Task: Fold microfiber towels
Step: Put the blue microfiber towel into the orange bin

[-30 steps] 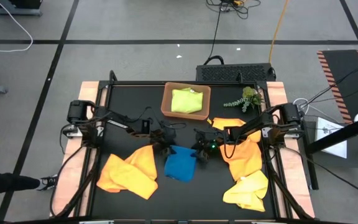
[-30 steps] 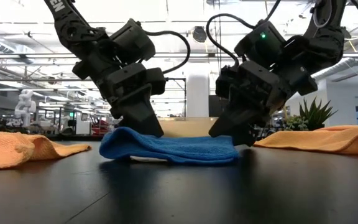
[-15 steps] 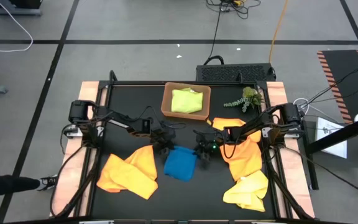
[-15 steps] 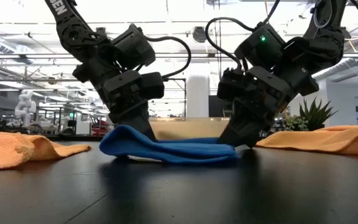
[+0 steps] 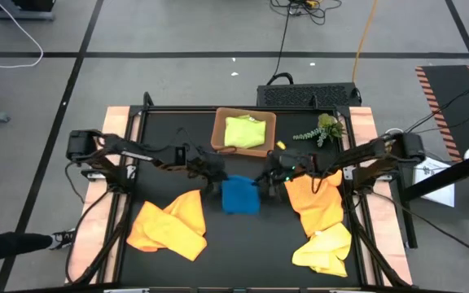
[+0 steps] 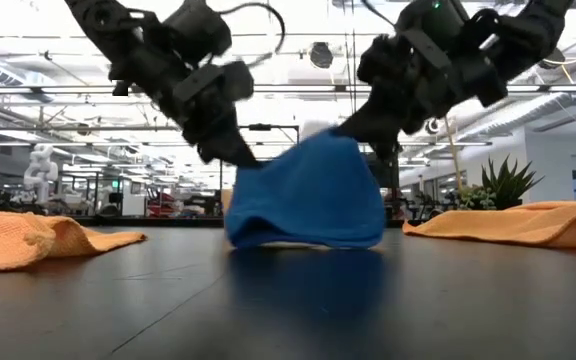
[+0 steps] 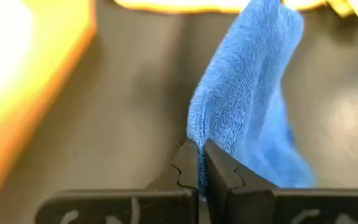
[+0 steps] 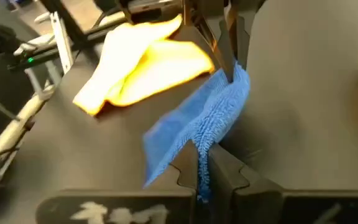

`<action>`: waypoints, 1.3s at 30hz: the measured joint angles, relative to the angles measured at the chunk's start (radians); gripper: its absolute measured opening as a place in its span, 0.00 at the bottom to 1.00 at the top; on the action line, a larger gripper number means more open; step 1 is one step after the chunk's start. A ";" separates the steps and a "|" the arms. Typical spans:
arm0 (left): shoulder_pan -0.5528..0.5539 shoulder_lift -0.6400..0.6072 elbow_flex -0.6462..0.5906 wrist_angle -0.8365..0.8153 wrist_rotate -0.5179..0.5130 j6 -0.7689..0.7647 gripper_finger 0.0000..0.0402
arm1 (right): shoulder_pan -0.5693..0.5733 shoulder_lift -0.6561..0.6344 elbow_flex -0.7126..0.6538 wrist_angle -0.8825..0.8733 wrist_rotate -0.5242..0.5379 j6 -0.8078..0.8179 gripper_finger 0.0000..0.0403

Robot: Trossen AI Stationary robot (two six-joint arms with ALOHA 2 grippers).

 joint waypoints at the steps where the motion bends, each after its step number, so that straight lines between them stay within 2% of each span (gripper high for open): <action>1: 0.007 -0.023 0.000 0.003 -0.026 0.019 0.01 | -0.015 -0.024 0.000 -0.009 0.014 -0.017 0.01; 5: 0.050 -0.103 0.002 0.011 -0.111 0.091 0.01 | -0.093 -0.104 0.001 -0.050 0.047 -0.070 0.00; 9: 0.116 -0.143 0.004 0.047 -0.130 0.145 0.01 | -0.183 -0.141 0.001 -0.046 0.046 -0.093 0.00; 16: 0.268 -0.131 0.007 0.095 -0.070 0.195 0.01 | -0.335 -0.127 0.007 -0.020 0.070 -0.124 0.00; 22: 0.370 -0.099 0.003 0.187 0.005 0.213 0.00 | -0.416 -0.022 0.049 -0.004 0.061 -0.150 0.00; 30: 0.493 0.099 0.109 0.184 0.050 0.256 0.00 | -0.491 0.152 0.166 -0.069 0.092 -0.242 0.00; 33: 0.514 0.177 0.192 0.141 0.054 0.283 0.01 | -0.512 0.188 0.190 -0.084 0.128 -0.279 0.00; 39: 0.543 0.304 0.339 0.028 0.038 0.323 0.01 | -0.566 0.247 0.227 -0.109 0.130 -0.314 0.00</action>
